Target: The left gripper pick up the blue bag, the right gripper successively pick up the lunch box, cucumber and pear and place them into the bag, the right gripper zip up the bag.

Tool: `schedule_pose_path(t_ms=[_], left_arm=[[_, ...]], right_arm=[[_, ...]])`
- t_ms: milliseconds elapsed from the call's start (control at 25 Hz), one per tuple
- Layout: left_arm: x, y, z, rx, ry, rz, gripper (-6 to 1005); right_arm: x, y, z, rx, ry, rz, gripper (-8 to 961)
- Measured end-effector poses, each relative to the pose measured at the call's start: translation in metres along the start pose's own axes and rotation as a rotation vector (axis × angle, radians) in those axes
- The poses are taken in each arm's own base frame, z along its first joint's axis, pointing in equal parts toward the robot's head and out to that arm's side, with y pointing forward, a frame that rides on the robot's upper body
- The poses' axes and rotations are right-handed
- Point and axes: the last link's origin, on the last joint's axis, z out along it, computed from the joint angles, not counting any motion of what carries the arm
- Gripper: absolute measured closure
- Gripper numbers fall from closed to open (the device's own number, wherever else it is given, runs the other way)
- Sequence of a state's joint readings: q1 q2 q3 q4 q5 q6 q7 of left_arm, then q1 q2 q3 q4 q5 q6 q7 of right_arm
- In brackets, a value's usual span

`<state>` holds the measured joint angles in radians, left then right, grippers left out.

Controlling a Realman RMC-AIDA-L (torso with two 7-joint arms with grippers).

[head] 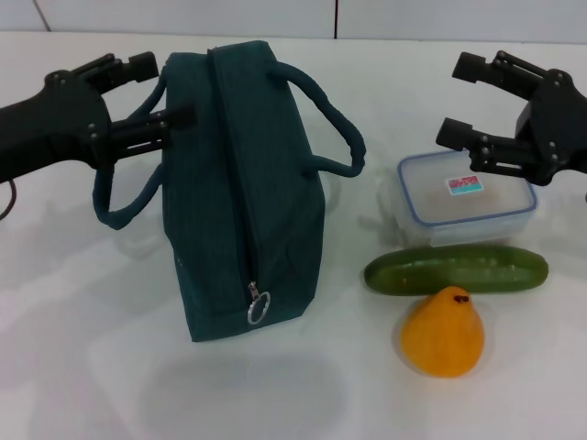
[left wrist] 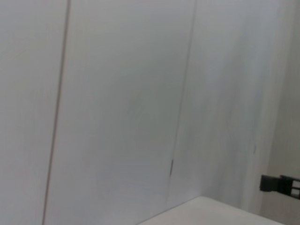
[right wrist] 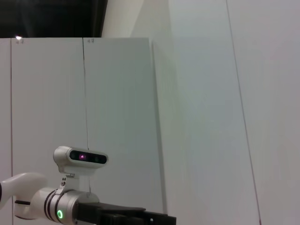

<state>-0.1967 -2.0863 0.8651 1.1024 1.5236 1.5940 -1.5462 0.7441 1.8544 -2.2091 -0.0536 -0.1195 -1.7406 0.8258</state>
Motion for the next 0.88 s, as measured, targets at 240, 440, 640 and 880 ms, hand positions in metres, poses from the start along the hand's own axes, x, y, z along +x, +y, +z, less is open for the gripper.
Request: schedule_pose_path(t_ms=[240, 440, 640, 880], left_arm=[[-0.009, -0.006, 0.006, 0.024, -0.083, -0.073, 198], [-0.014, -0.013, 0.017, 0.048, -0.135, -0.088, 207], [-0.016, -0.02, 0.025, 0.075, -0.136, -0.105, 216], [-0.019, -0.023, 0.029, 0.077, -0.138, -0.106, 226]], right_arm=[[0.0, -0.006, 0.011, 0.006, 0.018, -0.009, 96], [0.0, -0.008, 0.016, 0.006, 0.023, -0.012, 96], [0.001, -0.009, 0.017, 0.013, 0.031, -0.014, 97], [0.004, -0.01, 0.017, 0.027, 0.042, -0.015, 96]])
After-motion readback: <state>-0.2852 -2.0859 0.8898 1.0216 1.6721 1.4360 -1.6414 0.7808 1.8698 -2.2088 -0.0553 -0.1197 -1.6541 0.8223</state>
